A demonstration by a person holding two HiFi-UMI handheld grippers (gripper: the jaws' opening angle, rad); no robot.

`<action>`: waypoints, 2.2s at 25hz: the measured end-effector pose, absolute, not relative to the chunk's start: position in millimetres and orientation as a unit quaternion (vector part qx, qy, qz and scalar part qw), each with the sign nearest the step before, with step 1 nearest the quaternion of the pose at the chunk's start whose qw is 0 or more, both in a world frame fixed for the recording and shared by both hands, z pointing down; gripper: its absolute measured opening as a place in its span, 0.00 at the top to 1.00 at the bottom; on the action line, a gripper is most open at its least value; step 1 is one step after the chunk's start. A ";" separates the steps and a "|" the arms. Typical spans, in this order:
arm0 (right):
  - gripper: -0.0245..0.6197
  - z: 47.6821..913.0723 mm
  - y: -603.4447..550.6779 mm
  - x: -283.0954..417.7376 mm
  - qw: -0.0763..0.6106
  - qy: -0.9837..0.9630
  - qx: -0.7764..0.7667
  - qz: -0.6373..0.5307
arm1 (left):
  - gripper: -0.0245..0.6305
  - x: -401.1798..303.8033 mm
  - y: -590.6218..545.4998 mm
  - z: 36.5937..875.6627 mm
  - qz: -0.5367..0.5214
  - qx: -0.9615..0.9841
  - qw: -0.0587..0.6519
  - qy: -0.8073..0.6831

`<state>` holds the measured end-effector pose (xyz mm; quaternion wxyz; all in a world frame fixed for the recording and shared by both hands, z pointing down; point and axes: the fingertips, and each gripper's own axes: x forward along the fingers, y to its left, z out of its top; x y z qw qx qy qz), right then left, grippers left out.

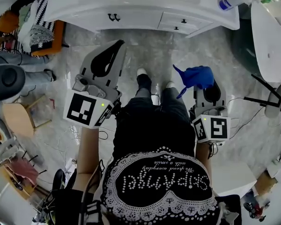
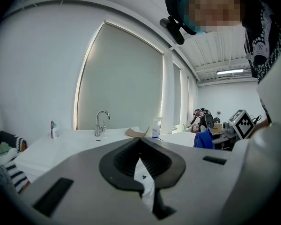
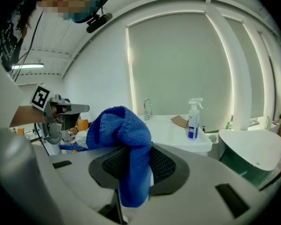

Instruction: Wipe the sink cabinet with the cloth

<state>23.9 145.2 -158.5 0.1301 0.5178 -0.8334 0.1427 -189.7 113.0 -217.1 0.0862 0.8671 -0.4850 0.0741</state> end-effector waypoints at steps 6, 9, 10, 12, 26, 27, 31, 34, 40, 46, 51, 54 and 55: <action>0.78 -156.9 170.7 61.3 0.140 -0.850 0.485 0.149 | 0.96 -141.4 139.9 -229.2 0.069 0.862 0.083 -0.496; 0.78 -157.4 187.4 86.7 0.144 -0.855 0.475 0.149 | 0.96 -107.8 157.3 -231.4 0.059 0.865 0.086 -0.490; 0.78 -157.8 193.0 95.2 0.144 -0.856 0.473 0.147 | 0.96 -96.7 163.6 -231.4 0.058 0.867 0.085 -0.488; 0.78 -159.7 204.7 111.6 0.142 -0.858 0.472 0.144 | 0.96 -76.5 176.4 -230.8 0.057 0.869 0.084 -0.484; 0.78 -166.9 245.6 162.2 0.134 -0.868 0.464 0.118 | 0.96 -19.2 215.6 -233.5 0.045 0.867 0.079 -0.489; 0.78 -166.6 246.7 164.1 0.134 -0.868 0.463 0.116 | 0.96 -16.3 216.3 -232.8 0.046 0.868 0.079 -0.489; 0.78 -166.4 248.2 168.6 0.133 -0.868 0.464 0.117 | 0.96 -8.1 218.2 -230.5 0.049 0.869 0.079 -0.486; 0.78 -168.6 245.9 170.1 0.129 -0.868 0.466 0.114 | 0.96 -5.3 217.7 -228.6 0.054 0.870 0.076 -0.485; 0.78 -170.4 245.6 169.7 0.125 -0.867 0.469 0.115 | 0.96 -6.6 216.8 -231.7 0.052 0.870 0.074 -0.485; 0.78 -172.1 240.9 166.5 0.124 -0.866 0.471 0.115 | 0.96 -8.4 209.6 -234.4 0.048 0.872 0.073 -0.482; 0.78 -170.4 242.2 163.6 0.127 -0.865 0.470 0.117 | 0.96 -8.5 206.7 -233.4 0.048 0.872 0.077 -0.480; 0.78 -169.2 243.7 161.6 0.130 -0.865 0.470 0.118 | 0.96 -8.0 206.9 -232.0 0.049 0.873 0.080 -0.479; 0.78 -169.0 244.4 161.3 0.130 -0.865 0.470 0.118 | 0.96 -7.5 207.2 -231.9 0.049 0.873 0.080 -0.479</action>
